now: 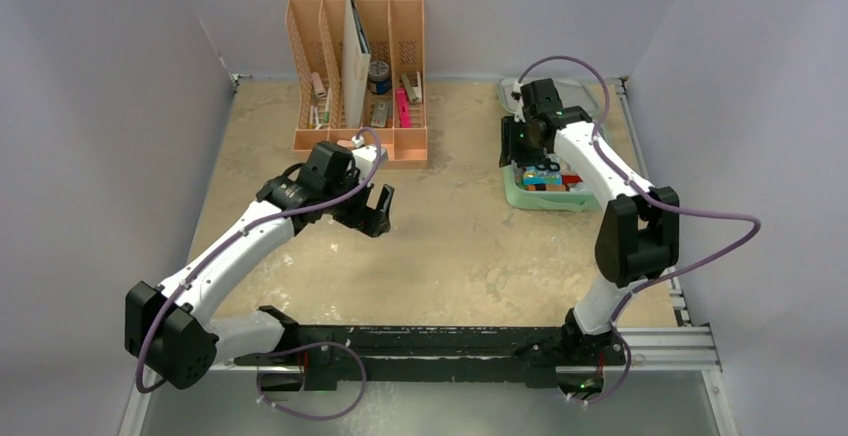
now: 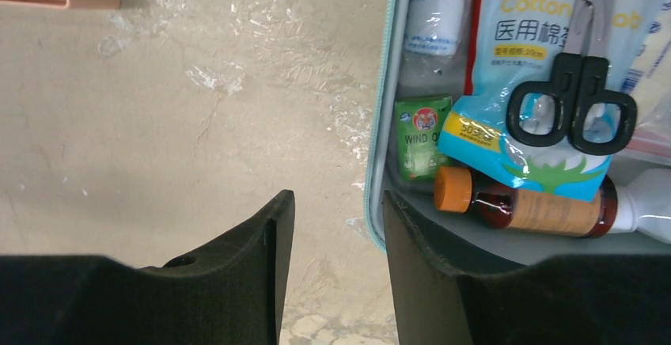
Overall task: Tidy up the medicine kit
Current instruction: Move the medicine box to the center of the board.
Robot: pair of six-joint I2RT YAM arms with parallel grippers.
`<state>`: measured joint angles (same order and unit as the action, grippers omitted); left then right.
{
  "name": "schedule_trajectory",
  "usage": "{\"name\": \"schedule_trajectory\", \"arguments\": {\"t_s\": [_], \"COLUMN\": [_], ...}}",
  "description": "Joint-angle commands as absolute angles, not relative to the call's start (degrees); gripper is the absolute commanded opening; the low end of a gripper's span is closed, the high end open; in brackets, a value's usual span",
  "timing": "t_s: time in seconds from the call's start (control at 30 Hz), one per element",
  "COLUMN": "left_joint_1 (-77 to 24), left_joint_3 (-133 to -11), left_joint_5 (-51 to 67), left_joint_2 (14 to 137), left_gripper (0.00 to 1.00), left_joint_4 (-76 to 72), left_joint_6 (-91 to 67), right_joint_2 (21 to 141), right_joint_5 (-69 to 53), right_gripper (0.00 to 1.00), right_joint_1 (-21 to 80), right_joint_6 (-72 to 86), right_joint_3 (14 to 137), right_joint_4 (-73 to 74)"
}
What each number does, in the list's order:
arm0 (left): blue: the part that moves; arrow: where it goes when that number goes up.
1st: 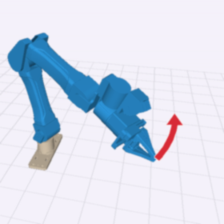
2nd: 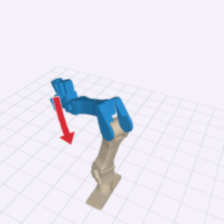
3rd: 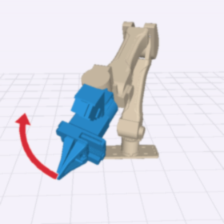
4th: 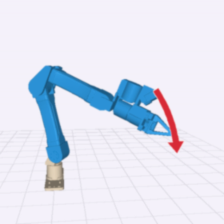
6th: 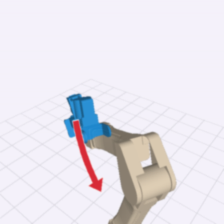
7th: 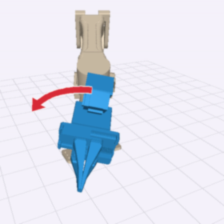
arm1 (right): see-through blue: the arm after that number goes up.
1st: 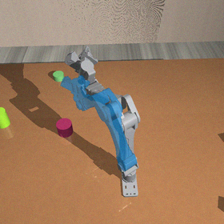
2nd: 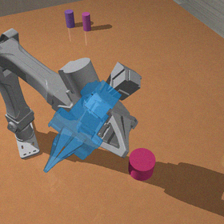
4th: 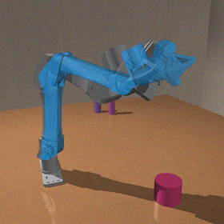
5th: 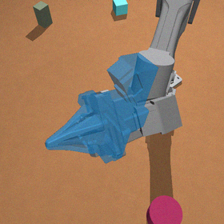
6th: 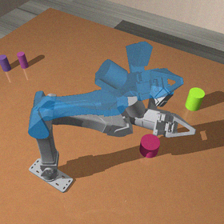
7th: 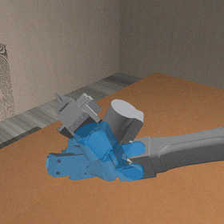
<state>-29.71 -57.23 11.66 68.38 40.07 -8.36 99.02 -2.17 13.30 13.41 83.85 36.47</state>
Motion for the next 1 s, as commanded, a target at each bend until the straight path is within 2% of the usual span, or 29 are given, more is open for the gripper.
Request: {"name": "schedule_trajectory", "arguments": {"t_s": [0.0, 0.63, 0.97], "left_joint_1": [-29.85, -29.82, -29.88], "left_joint_3": [-57.95, -57.39, -57.17], "left_joint_5": [10.27, 7.03, 6.18], "left_joint_2": [68.71, 67.15, 65.91], "left_gripper": [0.94, 0.94, 0.94], "left_joint_4": [40.27, 40.33, 39.90], "left_joint_6": [-7.83, -8.34, -8.44], "right_joint_2": [99.88, 103.45, 101.80], "right_joint_5": [-0.19, 1.07, -3.79], "right_gripper": [0.49, 0.44, 0.36], "right_joint_1": [14.83, 18.81, 23.35], "right_joint_6": [12.63, 11.49, 12.13], "right_joint_3": [82.74, 81.58, 79.01], "right_joint_4": [36.06, 36.98, 36.90]}}
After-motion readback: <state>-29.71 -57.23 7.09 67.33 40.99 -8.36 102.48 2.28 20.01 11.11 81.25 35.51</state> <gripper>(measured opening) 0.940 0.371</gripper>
